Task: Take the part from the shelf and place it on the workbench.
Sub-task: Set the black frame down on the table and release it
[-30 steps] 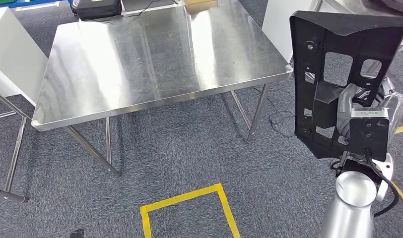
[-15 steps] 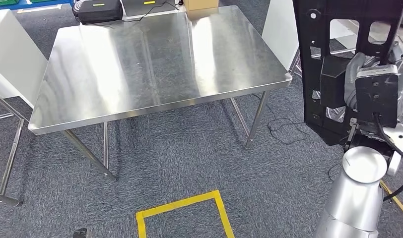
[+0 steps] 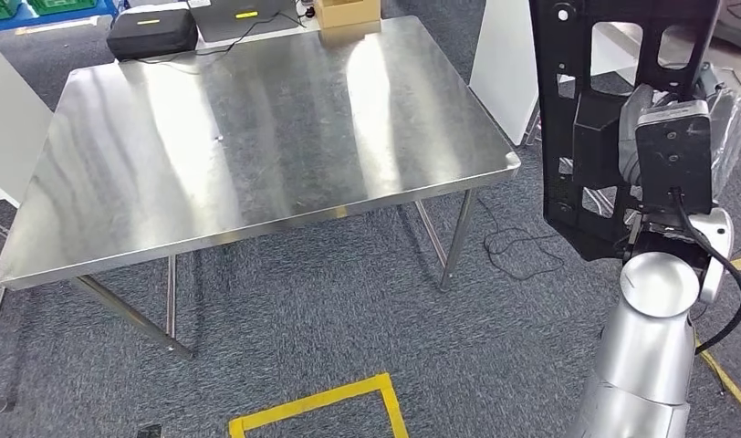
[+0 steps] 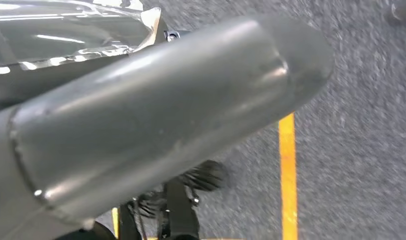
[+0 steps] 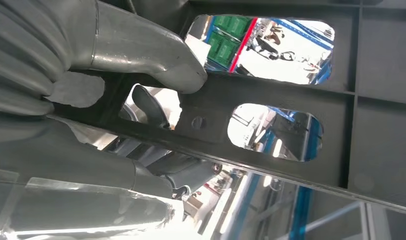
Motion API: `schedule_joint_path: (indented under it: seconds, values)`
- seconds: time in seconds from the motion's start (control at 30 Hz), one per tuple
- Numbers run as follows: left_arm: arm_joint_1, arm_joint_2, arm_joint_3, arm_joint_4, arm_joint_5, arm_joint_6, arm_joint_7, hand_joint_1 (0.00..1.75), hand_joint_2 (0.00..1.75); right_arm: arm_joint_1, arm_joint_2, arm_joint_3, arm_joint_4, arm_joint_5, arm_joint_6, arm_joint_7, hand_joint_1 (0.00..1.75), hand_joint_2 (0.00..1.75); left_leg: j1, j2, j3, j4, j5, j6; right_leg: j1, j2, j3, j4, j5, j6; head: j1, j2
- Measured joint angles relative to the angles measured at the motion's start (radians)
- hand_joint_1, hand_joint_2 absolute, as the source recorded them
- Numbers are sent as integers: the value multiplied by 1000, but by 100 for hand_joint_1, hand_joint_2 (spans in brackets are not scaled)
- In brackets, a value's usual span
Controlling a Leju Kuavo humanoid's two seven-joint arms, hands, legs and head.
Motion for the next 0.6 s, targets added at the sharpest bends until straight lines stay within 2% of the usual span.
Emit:
schedule_joint_path:
  seconds: [0.03, 0.07, 0.1, 0.13, 0.17, 0.2, 0.23, 0.27, 0.3, 0.33, 0.37, 0.4, 0.43, 0.47, 0.5, 0.53, 0.57, 0.6]
  values:
    - [3, 2, 1, 0, 0, 1, 0, 0, 0, 0, 0, 2, 2, 1, -1, 1, 175, 175, -11, -7, 13, -40, 65, 17, 1, 4, 15, -9, -13, 2, 4, 0]
    - [4, 4, 2, 0, 0, 2, -1, 0, 0, -1, 1, 4, 5, 2, -1, 2, 175, 175, -21, -13, 27, -64, 108, 28, -1, 9, 33, -17, -20, 7, 6, 0]
    - [4, 4, 3, -1, -1, 4, -3, 0, 0, -3, 1, 6, 5, 5, -2, 3, 175, 175, -27, -15, 44, -71, 109, 32, -2, 13, 49, -21, -19, 17, 7, 0]
    - [0, 6, 4, -2, -1, 6, -7, 0, 0, -7, 2, 8, 4, 8, -2, 5, 175, 175, -29, -12, 65, -81, 95, 34, -3, 14, 54, -8, -7, 30, 3, 0]
    - [-4, 6, 4, -3, -1, 8, -11, 0, 0, -10, 2, 10, 2, 10, -2, 5, 175, 175, -30, -11, 87, -94, 88, 36, -5, 11, 43, 31, 12, 42, 1, 0]
    - [-8, 5, 5, -3, -1, 10, -14, 0, 0, -13, 1, 12, 2, 12, -2, 6, 175, 175, -28, -9, 108, -103, 79, 38, -6, 7, 11, 88, 31, 50, 1, 0]
    - [-11, 4, 5, -3, -1, 13, -15, 0, 0, -15, 1, 14, 2, 13, -2, 6, 175, 175, -25, -9, 129, -111, 70, 38, -6, 3, -34, 155, 38, 50, 0, 0]
    - [-13, 2, 7, -3, -1, 15, -16, 0, 0, -15, 1, 16, 3, 14, -2, 7, 175, 175, -24, -8, 145, -116, 58, 37, -6, -2, -82, 214, 28, 42, 1, 0]
    - [-15, -1, 8, -3, -1, 18, -15, 0, 0, -16, 1, 18, 4, 15, -2, 8, 175, 175, -22, -9, 159, -118, 44, 35, -7, -3, -128, 251, -4, 31, 1, 0]
    - [-15, -4, 10, -3, -2, 20, -15, 0, 0, -15, 1, 21, 5, 17, -1, 8, 175, 175, -21, -11, 175, -118, 29, 31, -8, -5, -165, 264, -47, 22, 1, 0]
    - [-14, -8, 12, -3, -2, 22, -15, 0, 0, -15, 1, 23, 6, 19, -1, 9, 175, 175, -19, -13, 192, -118, 13, 26, -10, -6, -193, 255, -84, 20, 1, 0]
    - [-13, -11, 14, -2, -3, 24, -14, 0, 0, -15, 1, 26, 7, 21, 0, 9, 175, 175, -18, -16, 209, -118, -3, 21, -12, -7, -210, 224, -99, 28, 1, 0]
    - [-12, -14, 14, -2, -4, 26, -14, 0, 0, -15, 1, 29, 8, 24, 1, 9, 175, 175, -16, -18, 227, -116, -19, 15, -14, -8, -216, 174, -81, 46, 1, 0]
    - [-12, -16, 15, -2, -5, 26, -14, 0, 0, -15, 1, 31, 10, 26, 3, 9, 175, 175, -14, -20, 238, -113, -35, 9, -16, -11, -214, 116, -22, 68, 2, 0]
    - [-11, -17, 17, -2, -6, 27, -14, 0, 0, -15, 1, 34, 14, 28, 4, 9, 175, 175, -14, -22, 250, -107, -51, 2, -18, -14, -209, 60, 52, 84, 3, 0]
    - [-11, -18, 18, -2, -7, 27, -15, 0, 0, -16, 1, 38, 17, 30, 6, 10, 175, 175, -14, -23, 256, -102, -65, -5, -17, -16, -202, 23, 117, 86, 4, 0]
    - [-11, -18, 20, -1, -8, 28, -15, 0, 0, -17, 1, 42, 19, 31, 7, 11, 175, 175, -15, -24, 258, -99, -74, -11, -15, -18, -197, 4, 165, 77, 4, 0]
    - [-11, -17, 21, -1, -9, 29, -16, 0, 0, -20, 2, 45, 21, 32, 8, 12, 175, 175, -16, -24, 262, -95, -80, -16, -12, -18, -195, -2, 181, 59, 3, 0]
